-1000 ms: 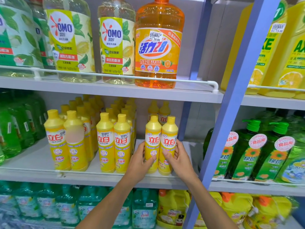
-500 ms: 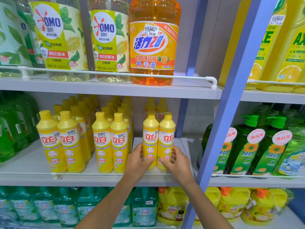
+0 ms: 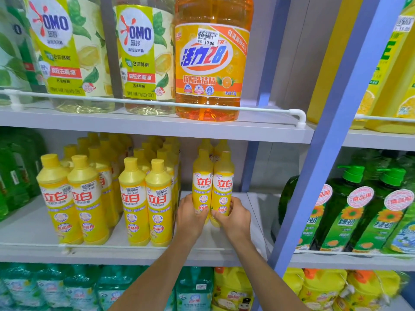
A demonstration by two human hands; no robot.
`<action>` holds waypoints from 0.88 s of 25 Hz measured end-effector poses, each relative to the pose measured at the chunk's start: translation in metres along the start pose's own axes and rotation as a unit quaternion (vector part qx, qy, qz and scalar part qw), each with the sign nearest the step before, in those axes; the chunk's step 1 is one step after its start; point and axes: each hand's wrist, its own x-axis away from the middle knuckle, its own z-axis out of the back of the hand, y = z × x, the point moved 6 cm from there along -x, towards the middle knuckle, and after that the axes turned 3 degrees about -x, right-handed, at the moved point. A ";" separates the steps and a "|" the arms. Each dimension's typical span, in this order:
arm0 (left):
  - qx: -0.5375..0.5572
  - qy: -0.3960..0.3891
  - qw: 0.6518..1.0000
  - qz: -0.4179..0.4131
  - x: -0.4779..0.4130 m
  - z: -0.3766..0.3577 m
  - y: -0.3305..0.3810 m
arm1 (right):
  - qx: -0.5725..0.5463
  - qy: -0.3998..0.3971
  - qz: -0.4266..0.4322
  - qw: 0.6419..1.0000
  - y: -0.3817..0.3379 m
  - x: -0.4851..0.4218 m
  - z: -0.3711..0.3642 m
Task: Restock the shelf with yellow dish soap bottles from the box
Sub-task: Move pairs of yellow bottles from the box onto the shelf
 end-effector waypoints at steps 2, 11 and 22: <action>0.019 0.017 1.000 0.003 -0.012 -0.004 0.003 | -0.002 0.012 -0.011 1.000 0.001 -0.015 -0.006; 0.071 0.085 0.994 0.020 -0.039 -0.019 -0.004 | -0.018 0.052 -0.026 0.998 0.013 -0.050 -0.020; 0.078 0.028 0.996 0.013 -0.050 -0.026 -0.007 | -0.055 0.011 -0.061 0.997 0.032 -0.061 -0.019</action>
